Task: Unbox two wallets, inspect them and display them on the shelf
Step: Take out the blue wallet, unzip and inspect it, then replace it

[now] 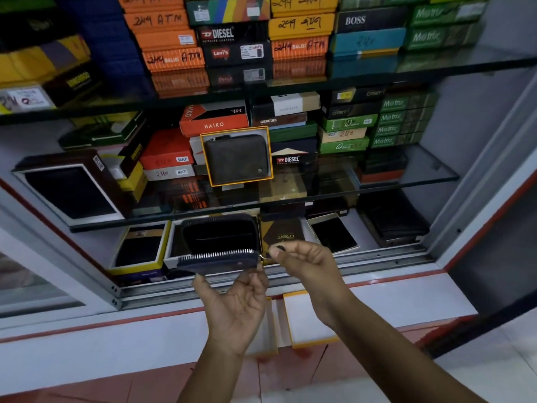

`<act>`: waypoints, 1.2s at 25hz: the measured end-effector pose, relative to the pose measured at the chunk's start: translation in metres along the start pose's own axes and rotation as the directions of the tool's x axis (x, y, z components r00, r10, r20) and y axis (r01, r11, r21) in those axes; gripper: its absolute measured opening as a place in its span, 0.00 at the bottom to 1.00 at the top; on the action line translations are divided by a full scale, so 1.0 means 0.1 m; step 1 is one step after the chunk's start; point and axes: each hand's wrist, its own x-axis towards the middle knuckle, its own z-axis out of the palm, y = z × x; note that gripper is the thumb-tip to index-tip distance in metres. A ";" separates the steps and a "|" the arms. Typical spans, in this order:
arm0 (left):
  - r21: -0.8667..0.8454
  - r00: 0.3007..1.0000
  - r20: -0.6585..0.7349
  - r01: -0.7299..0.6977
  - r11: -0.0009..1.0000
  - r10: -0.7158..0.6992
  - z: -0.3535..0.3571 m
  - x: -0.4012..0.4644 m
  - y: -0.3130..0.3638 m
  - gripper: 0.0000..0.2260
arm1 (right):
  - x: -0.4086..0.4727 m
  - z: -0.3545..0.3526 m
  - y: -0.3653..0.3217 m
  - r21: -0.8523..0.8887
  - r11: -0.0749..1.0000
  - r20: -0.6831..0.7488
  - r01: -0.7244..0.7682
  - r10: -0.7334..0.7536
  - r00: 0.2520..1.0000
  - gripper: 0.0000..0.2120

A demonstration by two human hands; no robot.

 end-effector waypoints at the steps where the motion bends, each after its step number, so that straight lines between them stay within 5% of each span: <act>1: 0.012 1.000 0.021 0.008 1.000 -0.008 0.00 -0.01 0.00 0.36 | 0.02 -0.01 0.00 -0.003 1.000 0.004 -0.030 0.030 1.000 0.08; 7: 0.015 1.000 -0.019 0.017 1.000 -0.016 0.00 -0.05 -0.02 0.37 | 0.06 -0.04 0.05 0.026 0.979 0.050 -0.202 0.200 0.978 0.03; 18: 0.144 0.992 -0.121 0.057 0.988 -0.039 -0.01 -0.08 0.00 0.40 | 0.32 -0.09 0.05 0.100 0.893 0.071 -0.439 0.433 0.898 0.09; 21: 0.168 0.993 -0.122 0.017 0.986 0.004 -0.02 -0.08 -0.04 0.39 | 0.33 -0.13 -0.06 -0.078 0.930 0.106 -0.360 0.367 0.924 0.09; 25: 0.161 0.986 -0.155 0.080 0.984 -0.055 -0.01 -0.10 -0.02 0.40 | 0.34 -0.24 -0.17 -0.440 0.892 0.332 -0.106 0.271 0.903 0.06; 30: 0.102 0.982 -0.162 0.116 0.988 -0.099 0.04 -0.15 -0.07 0.41 | 0.32 -0.35 -0.09 -0.457 0.886 0.337 -0.077 0.252 0.907 0.03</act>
